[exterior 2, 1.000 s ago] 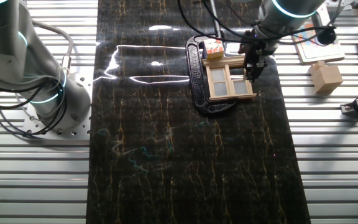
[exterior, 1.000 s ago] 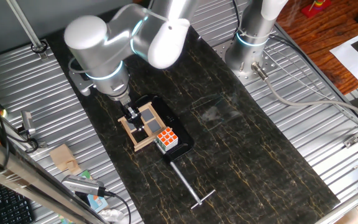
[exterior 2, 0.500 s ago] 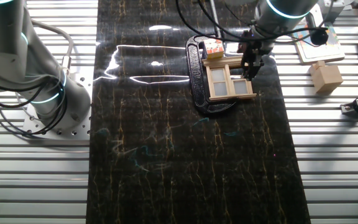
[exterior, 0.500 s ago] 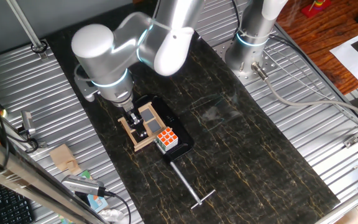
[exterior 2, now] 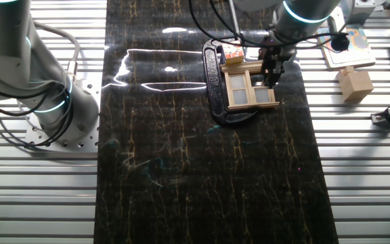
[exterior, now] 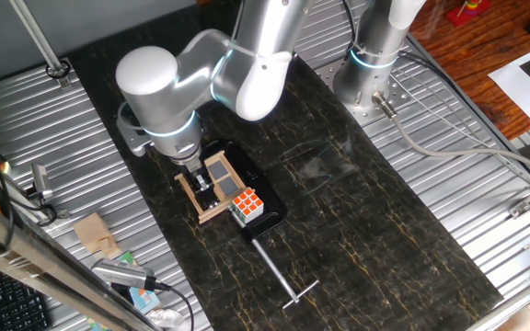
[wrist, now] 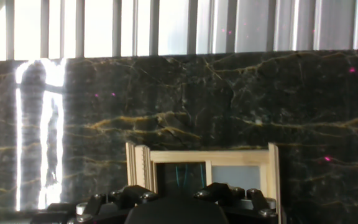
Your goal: Close a sliding window
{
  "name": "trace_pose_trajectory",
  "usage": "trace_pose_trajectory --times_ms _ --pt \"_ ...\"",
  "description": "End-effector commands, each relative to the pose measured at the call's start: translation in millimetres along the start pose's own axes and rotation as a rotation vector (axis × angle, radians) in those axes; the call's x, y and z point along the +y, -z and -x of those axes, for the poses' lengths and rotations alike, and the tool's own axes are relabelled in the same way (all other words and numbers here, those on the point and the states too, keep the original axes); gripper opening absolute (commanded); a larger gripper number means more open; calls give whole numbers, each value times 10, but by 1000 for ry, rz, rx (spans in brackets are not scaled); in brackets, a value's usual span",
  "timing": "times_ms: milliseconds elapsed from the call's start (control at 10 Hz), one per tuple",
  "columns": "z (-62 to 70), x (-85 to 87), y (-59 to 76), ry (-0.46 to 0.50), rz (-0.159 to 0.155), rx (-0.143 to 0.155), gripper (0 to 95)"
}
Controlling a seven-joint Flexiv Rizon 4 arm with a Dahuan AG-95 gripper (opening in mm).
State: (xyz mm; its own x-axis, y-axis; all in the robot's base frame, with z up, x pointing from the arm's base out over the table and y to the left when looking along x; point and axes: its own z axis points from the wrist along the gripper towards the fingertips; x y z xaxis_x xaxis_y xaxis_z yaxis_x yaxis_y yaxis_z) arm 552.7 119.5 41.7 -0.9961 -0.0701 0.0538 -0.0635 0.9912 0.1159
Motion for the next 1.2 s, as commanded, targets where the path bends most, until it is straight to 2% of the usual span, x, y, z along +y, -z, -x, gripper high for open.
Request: trace_pose_trajectory --times_ms 100,600,700,1200 --pt "-3 9 -15 1 9 -5 760" --pt "0 78 -72 -26 10 -24 760" --pt "0 78 -75 -23 17 -27 950" --pt "3 77 -99 -14 21 -31 950"
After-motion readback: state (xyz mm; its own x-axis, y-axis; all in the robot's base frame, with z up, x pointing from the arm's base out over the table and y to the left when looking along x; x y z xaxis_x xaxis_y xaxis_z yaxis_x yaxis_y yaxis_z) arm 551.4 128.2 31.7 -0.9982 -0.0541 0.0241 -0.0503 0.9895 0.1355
